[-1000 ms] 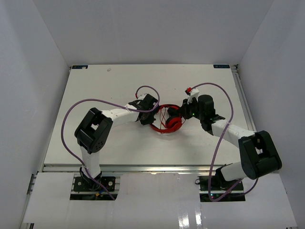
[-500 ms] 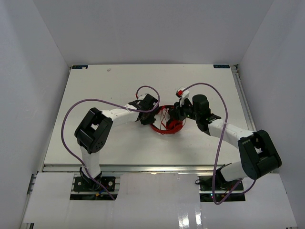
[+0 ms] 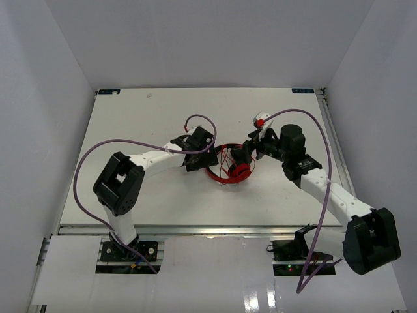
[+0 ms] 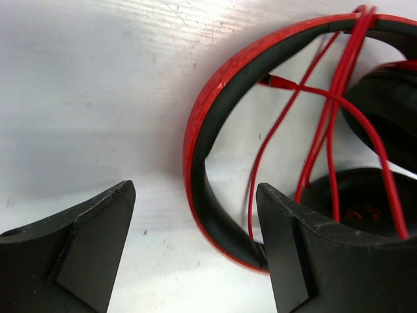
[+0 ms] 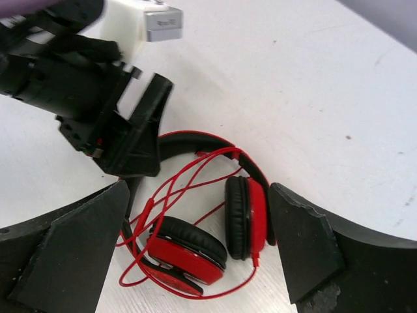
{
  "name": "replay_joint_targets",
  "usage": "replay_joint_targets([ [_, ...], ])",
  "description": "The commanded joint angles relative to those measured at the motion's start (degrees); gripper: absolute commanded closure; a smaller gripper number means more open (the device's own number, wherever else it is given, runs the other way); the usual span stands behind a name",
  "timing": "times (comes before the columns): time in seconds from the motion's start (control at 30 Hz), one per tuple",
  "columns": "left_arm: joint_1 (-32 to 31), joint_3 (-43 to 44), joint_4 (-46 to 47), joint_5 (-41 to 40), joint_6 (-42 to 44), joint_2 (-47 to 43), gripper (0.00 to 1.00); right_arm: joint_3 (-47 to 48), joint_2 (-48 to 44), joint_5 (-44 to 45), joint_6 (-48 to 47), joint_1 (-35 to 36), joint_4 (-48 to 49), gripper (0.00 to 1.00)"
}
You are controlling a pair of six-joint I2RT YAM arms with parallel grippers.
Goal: Wrap the headphones
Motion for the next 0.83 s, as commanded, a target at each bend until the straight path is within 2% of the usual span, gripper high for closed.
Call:
replay_joint_targets([
  [0.0,0.0,-3.0,-0.1,-2.0,4.1,-10.5,0.12,2.0,-4.5,-0.9,-4.0,-3.1,-6.1,0.09],
  [0.1,0.0,-6.5,1.4,-1.8,8.1,-16.9,0.09,2.2,-6.6,2.1,-3.0,-4.7,-10.7,0.1],
  [0.2,0.0,-11.6,4.1,1.2,17.8,-24.8,0.02,1.0,-9.3,5.5,-1.5,-5.9,-14.5,0.1],
  [0.4,0.1,-26.9,16.1,7.9,28.7,-46.2,0.02,-2.7,-16.4,19.6,3.2,-6.2,-16.1,0.1],
  [0.53,0.1,-36.4,21.8,12.5,27.1,-58.5,0.02,-5.1,-19.3,23.7,4.7,-6.4,-16.6,0.1],
  [0.7,0.1,-43.6,24.2,16.7,22.7,-64.0,0.02,-7.4,-21.1,21.5,3.9,-7.3,-15.4,0.1],
  [0.8,0.1,-44.8,25.6,17.8,21.0,-64.7,0.02,-8.1,-20.1,19.9,4.3,-7.5,-15.3,0.1],
])
